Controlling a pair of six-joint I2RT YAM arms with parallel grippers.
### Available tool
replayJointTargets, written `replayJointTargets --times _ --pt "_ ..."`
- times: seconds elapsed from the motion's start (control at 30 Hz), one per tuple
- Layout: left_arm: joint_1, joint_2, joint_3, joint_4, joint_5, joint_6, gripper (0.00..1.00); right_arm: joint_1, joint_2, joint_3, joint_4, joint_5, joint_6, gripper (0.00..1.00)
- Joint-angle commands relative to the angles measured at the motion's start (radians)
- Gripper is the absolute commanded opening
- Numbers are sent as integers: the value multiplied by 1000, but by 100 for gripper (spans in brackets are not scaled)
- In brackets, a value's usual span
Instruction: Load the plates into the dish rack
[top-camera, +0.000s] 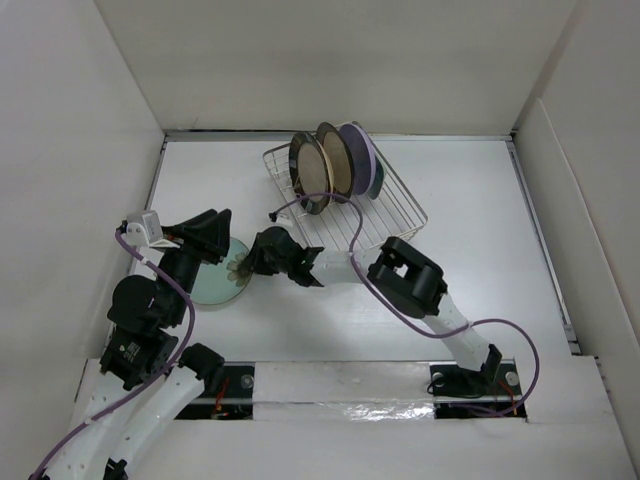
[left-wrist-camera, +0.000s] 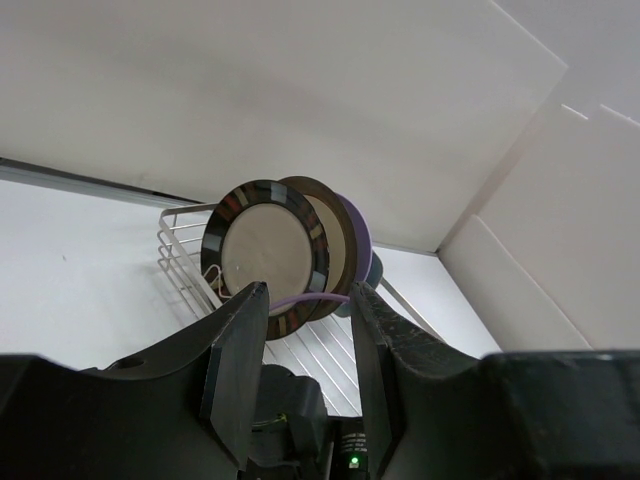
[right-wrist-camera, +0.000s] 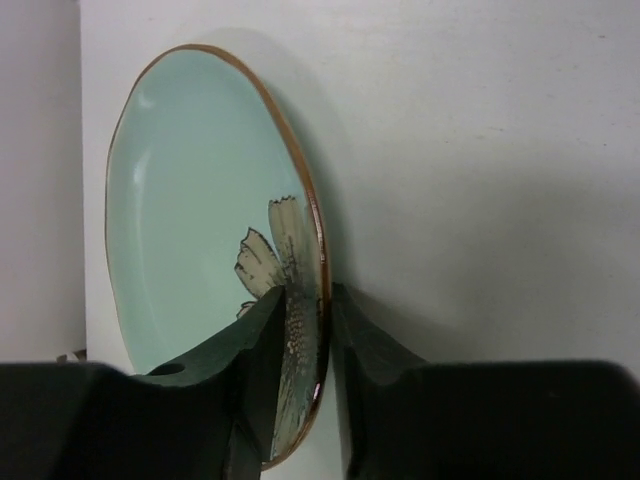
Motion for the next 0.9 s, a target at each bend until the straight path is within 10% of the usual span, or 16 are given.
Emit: replayJointTargets --times 0.0,0.17,0.43,0.87 --pt "-6 -4 17 45 2 4 35 1 67 35 5 -41 20 26" --pt "-6 -7 17 40 -11 9 36 1 79 13 88 -90 46 0" --pt "-6 -5 17 43 -20 11 35 -8 -218 -144 274 12 -93 0" --pt "-6 14 4 36 -17 15 35 -204 -508 66 51 360 -592 0"
